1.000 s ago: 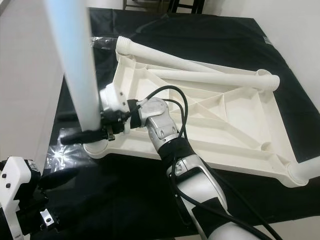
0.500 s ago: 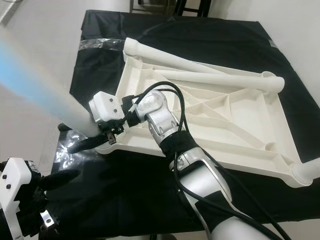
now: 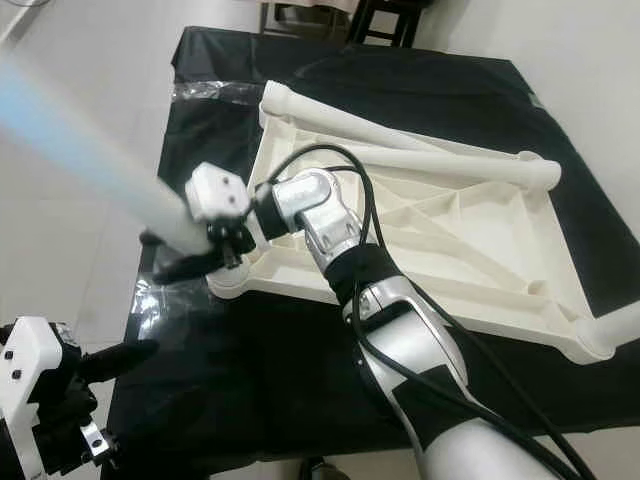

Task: Building children table

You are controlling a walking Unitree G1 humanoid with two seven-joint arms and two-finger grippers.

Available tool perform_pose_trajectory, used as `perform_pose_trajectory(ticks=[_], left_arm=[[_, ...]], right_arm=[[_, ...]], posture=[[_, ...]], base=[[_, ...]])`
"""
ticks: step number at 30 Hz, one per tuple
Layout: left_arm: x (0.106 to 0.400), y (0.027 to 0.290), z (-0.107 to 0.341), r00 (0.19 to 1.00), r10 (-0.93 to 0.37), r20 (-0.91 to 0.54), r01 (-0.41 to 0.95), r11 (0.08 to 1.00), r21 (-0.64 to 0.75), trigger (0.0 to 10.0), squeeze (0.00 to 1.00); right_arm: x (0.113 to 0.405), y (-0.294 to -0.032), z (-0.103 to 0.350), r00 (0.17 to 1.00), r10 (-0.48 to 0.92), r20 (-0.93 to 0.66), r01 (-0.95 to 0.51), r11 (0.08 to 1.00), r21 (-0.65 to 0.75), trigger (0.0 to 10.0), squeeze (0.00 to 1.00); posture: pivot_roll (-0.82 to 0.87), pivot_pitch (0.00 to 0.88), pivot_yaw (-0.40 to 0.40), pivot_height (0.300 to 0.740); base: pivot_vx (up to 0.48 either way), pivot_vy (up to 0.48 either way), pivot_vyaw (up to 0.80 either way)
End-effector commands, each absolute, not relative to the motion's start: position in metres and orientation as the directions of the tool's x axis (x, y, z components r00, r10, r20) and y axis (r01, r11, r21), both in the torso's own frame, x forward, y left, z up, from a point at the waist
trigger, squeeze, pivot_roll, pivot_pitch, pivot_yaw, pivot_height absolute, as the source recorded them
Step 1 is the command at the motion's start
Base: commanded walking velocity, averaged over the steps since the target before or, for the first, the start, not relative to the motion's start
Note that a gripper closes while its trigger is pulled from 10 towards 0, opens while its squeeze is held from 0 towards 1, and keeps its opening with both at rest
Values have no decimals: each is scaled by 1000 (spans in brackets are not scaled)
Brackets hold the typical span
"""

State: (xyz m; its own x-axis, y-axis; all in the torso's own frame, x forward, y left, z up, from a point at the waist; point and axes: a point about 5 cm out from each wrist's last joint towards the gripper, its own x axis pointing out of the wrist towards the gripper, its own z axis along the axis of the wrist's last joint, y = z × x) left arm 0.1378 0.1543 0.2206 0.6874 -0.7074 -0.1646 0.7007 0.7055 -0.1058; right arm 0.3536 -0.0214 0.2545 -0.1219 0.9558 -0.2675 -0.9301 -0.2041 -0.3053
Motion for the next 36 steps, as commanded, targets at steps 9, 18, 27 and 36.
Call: perform_pose_trajectory(ticks=[9, 18, 27, 36], left_arm=[[133, 150, 221, 660, -730, -179, 724, 681, -106, 10000, 0], [133, 151, 222, 661, -728, -181, 723, 682, -104, 10000, 0], [133, 150, 222, 664, -727, -178, 722, 684, -100, 10000, 0], [133, 151, 222, 665, -725, -179, 721, 686, -97, 10000, 0]], right_arm=[[365, -41, 170, 164, 940, -300, -974, 203, 102, 10000, 0], [364, -44, 176, 155, 974, -167, -982, 170, 78, 10000, 0], [366, -49, 198, 162, 986, 43, -987, 163, 1, 10000, 0], [358, -46, 196, 117, 993, 14, -976, 118, -181, 10000, 0]], posture=[[161, 371, -115, 740], [163, 370, -118, 740], [158, 371, -121, 740], [158, 368, -118, 740]], base=[[0, 0, 0], [0, 0, 0], [0, 0, 0], [0, 0, 0]])
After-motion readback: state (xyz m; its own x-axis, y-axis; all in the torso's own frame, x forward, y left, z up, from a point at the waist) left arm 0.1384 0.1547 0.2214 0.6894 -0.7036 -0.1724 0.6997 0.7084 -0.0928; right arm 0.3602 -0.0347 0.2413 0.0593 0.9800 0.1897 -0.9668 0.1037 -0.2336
